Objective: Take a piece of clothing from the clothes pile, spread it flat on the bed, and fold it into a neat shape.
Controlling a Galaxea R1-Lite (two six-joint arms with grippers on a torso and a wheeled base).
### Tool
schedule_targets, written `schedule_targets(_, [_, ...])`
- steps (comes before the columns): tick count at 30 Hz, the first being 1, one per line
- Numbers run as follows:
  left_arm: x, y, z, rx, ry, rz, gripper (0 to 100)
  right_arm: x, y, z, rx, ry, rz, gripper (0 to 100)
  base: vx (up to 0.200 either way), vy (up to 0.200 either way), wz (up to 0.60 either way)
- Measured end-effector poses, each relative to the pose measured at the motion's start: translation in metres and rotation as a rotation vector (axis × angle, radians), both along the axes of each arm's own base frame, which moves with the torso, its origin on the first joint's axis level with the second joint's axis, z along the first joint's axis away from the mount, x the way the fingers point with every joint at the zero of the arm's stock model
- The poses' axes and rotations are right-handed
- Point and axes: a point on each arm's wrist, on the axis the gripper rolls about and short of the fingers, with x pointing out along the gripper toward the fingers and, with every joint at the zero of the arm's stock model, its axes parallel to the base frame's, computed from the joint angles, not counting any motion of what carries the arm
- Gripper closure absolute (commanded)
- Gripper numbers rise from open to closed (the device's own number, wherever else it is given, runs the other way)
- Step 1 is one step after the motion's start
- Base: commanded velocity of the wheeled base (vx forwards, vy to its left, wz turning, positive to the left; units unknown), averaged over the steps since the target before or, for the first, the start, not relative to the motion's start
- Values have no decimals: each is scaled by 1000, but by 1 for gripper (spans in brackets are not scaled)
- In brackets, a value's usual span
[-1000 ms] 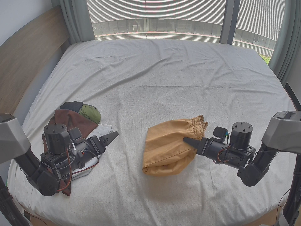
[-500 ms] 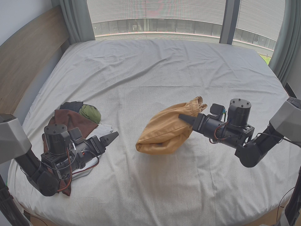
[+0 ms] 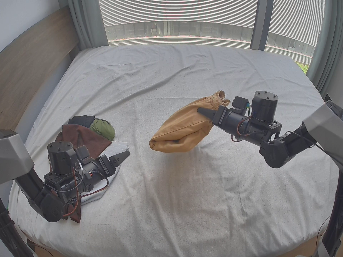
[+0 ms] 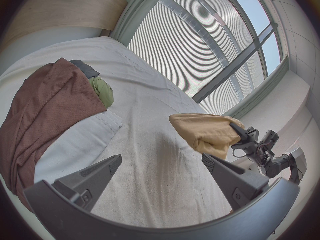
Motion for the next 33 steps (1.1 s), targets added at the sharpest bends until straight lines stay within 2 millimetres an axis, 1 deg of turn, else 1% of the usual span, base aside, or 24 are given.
schedule_targets(13, [-1,4,-1,20,-4,4,0,51,13,6,1,1,-10,100,0,0,0])
schedule_targets(18, [-1,4,-1,20,-5,5,0,66,19,6,2,-3,-11,100,0,0,0])
schedule_targets(23, [-1,4,-1,19,-5,5,0,80,28,2,3,-8,-4,100,0,0,0])
schedule_targets(25, [-2,5,-1,19,-4,6,0,85,31,-6,0,-4,-2,100,0,0,0])
schedule_targets(29, [-2,5,-1,19,-2,7,0,93,34,-31,-30,17,0,100,0,0,0])
schedule_targets(31, [-2,5,-1,19,-2,7,0,98,32,-47,-54,31,-5,100,0,0,0])
schedule_targets(33, [-2,5,-1,19,-2,7,0,103,25,-64,-77,53,-18,100,0,0,0])
